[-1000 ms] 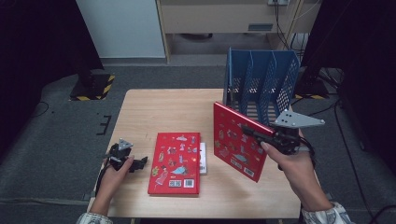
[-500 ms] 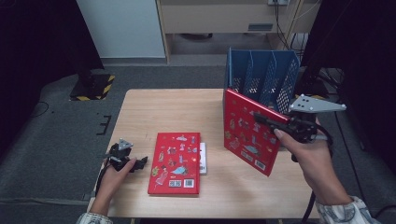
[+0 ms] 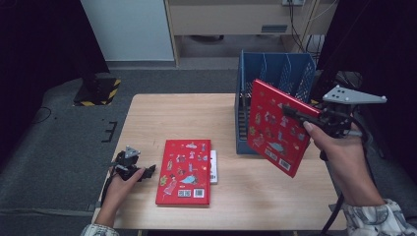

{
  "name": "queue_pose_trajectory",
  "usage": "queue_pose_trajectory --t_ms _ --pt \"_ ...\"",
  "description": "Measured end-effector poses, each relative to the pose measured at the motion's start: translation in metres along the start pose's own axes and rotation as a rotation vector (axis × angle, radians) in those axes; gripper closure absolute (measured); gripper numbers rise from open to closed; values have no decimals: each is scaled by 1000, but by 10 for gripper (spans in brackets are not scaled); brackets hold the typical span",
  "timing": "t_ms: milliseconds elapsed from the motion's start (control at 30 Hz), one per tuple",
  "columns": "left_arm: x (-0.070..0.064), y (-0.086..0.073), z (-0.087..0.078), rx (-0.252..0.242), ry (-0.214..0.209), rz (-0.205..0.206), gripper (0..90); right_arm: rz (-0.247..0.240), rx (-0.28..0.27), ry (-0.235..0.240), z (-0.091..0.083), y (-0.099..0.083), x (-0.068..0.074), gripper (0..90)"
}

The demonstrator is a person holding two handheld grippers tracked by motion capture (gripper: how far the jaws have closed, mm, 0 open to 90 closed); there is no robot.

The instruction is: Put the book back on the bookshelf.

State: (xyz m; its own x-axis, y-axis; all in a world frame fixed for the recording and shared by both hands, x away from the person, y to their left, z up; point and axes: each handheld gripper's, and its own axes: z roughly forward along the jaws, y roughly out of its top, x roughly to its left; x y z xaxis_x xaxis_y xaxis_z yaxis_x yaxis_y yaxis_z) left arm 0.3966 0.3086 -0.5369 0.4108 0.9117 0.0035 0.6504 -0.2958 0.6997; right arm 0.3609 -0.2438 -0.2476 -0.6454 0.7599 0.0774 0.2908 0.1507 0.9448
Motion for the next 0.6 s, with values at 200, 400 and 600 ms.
queue_pose_trajectory --t_ms 200,400,600 --pt "0 0 0 0 0 -4 0 23 11 -70 5 5 -20 794" --pt "-1 1 1 3 -3 1 0 50 16 -127 12 8 -38 794" --pt "-1 1 1 3 -3 0 0 56 21 -184 23 12 -51 794"
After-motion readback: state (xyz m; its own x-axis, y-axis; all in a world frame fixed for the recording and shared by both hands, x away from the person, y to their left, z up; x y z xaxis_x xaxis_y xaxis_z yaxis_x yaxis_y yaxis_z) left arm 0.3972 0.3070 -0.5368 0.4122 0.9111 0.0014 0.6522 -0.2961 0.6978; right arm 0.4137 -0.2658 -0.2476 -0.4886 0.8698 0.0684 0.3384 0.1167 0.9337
